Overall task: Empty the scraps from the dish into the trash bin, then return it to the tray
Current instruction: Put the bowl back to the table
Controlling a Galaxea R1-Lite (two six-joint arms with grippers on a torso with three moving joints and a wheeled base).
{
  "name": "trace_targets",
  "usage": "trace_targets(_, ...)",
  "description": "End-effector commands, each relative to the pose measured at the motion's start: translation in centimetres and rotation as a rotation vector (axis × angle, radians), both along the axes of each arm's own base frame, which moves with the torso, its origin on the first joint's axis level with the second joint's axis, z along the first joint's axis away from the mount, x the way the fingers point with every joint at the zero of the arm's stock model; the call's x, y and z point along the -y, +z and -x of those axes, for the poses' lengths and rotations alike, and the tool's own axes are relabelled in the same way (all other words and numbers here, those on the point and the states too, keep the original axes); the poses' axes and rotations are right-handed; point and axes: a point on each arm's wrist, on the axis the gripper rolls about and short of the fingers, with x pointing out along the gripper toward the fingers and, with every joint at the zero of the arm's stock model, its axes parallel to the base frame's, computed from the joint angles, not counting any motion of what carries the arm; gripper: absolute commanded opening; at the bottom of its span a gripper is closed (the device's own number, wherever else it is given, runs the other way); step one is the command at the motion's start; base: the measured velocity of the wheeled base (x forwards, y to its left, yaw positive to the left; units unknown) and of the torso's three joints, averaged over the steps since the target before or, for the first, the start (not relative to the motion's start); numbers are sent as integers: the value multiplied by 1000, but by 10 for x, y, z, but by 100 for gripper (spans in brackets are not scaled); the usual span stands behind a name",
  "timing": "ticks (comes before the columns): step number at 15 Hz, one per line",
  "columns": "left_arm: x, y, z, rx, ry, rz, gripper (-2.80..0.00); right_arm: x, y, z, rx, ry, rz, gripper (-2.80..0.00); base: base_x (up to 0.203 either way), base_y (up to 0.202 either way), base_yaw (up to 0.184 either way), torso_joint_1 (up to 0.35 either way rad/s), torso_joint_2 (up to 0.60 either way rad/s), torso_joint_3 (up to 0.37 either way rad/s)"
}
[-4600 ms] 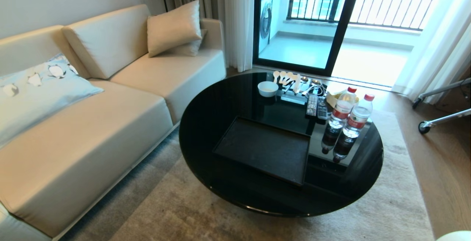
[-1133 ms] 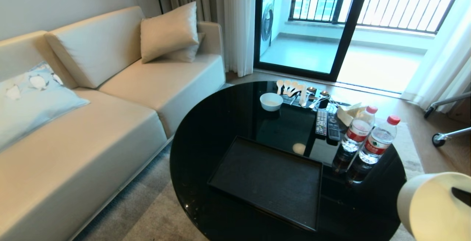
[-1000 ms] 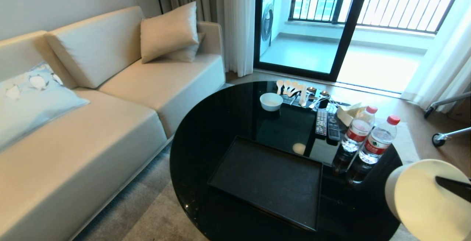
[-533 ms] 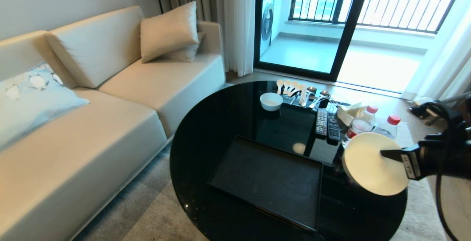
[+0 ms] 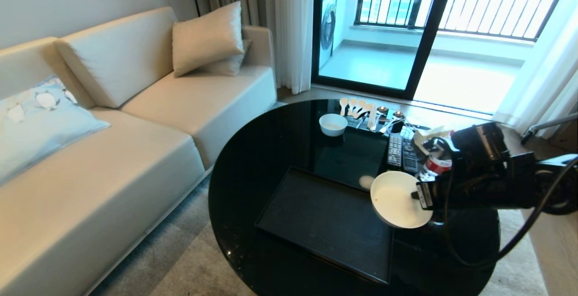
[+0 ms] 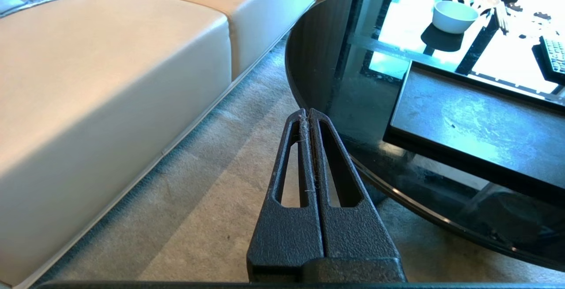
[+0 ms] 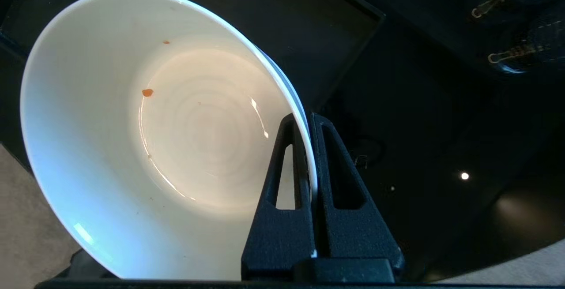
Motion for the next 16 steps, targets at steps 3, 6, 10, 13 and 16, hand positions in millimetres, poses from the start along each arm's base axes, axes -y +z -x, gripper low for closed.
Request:
trace_targets(3,0,0,0,1,1,1,-280,-15,-58,-28,-84,-1,7,-280,0,0,0,0,0,0)
trace_targets(6,0,0,0,1,1,1,-280,-19,-83,-42,-91,-2,7,-280,0,0,0,0,0,0)
trace_targets(10,0,0,0,1,1,1,-280,-23,-99,-58,-99,-13,1,-280,0,0,0,0,0,0)
trace_targets(13,0,0,0,1,1,1,-280,-25,-105,-62,-115,-35,-18,-280,0,0,0,0,0,0)
trace_targets(16,0,0,0,1,1,1,-280,-24,-112,-63,-131,-38,-12,-280,0,0,0,0,0,0)
